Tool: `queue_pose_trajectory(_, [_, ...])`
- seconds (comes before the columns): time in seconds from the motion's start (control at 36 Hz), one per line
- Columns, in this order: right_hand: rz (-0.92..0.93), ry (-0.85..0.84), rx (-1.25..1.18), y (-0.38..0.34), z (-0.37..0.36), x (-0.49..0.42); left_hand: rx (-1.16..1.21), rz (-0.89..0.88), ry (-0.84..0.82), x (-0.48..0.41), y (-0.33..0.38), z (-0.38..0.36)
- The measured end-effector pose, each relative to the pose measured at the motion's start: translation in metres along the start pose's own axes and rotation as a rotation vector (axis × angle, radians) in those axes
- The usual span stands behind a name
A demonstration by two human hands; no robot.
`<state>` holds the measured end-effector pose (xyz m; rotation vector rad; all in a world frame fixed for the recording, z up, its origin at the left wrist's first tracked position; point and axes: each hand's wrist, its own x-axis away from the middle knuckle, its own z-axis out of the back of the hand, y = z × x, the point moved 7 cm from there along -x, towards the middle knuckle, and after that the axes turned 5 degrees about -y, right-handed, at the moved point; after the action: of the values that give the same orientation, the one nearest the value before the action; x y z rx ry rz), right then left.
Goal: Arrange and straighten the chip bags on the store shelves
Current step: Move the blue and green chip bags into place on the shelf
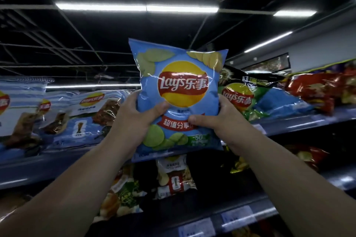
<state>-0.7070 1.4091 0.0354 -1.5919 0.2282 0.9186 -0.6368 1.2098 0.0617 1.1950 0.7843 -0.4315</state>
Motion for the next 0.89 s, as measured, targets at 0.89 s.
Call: queue_pose_trajectory(0.89, [-0.172, 0.387, 0.184, -0.029, 0.261, 0.281, 0.222, 0.307, -0.233, 0.169, 0.01, -0.339])
